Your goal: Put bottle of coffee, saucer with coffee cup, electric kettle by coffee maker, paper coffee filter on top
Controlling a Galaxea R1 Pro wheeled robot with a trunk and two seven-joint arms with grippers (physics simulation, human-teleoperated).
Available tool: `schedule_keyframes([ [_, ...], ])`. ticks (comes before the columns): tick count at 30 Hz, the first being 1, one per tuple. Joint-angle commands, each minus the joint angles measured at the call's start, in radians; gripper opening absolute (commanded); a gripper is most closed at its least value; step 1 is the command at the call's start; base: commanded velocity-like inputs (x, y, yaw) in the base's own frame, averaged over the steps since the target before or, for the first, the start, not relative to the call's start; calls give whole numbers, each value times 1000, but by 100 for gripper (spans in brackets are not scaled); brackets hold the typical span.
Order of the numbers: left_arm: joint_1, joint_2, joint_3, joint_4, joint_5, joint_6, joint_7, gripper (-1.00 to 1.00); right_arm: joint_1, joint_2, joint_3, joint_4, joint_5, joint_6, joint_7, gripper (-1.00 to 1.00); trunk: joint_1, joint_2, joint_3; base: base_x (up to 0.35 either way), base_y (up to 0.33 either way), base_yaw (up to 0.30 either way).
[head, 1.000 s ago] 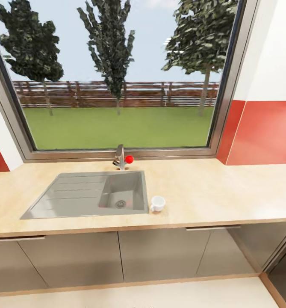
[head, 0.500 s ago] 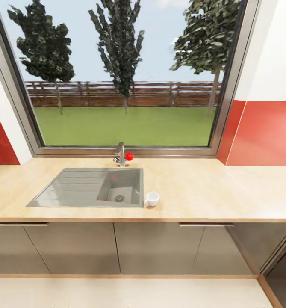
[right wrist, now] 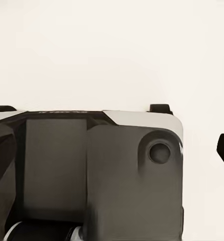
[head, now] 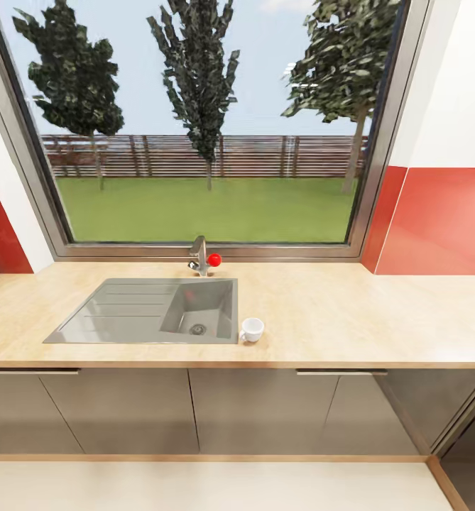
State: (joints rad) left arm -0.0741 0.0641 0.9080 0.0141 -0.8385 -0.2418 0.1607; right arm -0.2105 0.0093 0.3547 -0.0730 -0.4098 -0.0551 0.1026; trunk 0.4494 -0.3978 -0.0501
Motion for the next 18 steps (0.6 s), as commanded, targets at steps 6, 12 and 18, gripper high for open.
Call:
schedule_keyframes([
  [6, -1, -10, 6, 3, -6, -6, 4, 100, -1, -20, 6, 2, -10, -5, 3, 100, 1, -2, -2, 0, 0, 0],
  [12, -1, -14, 7, 3, -9, -9, 2, 100, -1, -52, 6, -151, -9, -21, -8, 100, 1, -2, -2, 0, 0, 0],
  [18, -1, -21, 6, 2, -11, -11, -1, 100, -1, -55, 6, -358, -10, -32, -137, 100, 1, -2, -2, 0, 0, 0],
])
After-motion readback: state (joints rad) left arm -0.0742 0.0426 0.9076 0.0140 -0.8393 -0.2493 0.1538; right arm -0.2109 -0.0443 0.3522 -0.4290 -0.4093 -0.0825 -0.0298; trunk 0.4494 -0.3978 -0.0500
